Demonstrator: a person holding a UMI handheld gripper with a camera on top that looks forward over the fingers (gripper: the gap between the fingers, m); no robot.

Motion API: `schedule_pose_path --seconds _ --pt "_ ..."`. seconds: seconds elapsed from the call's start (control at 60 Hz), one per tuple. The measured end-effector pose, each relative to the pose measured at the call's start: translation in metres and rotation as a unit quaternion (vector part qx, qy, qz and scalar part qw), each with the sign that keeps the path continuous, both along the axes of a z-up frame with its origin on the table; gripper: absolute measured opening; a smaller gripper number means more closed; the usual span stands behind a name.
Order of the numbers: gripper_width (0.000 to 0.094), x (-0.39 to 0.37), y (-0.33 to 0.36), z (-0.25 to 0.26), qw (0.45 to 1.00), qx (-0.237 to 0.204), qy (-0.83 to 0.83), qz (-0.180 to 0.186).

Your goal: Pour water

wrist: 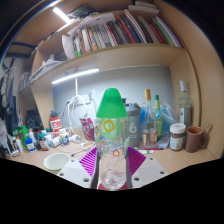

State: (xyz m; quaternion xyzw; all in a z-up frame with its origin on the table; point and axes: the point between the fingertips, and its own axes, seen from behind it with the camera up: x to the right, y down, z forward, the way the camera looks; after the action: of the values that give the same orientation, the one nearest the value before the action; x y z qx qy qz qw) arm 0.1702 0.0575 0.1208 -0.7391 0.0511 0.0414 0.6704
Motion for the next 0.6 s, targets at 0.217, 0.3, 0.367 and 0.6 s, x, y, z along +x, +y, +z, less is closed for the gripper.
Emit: schedule_pose_path --seconds 0.217,0.3,0.367,0.6 --pt "0.0395 -0.01 -0.003 -0.025 0.999 -0.012 -0.034 0.024" --pt "0.0396 -0.014 -0.007 -0.025 0.998 -0.01 -0.062 0.031" --pt "0.0397 -0.015 -0.009 -0.024 0.997 -0.005 -0.072 0.032" --pt "0.0554 -0.013 -0.013 -0.025 0.997 -0.012 -0.066 0.037"
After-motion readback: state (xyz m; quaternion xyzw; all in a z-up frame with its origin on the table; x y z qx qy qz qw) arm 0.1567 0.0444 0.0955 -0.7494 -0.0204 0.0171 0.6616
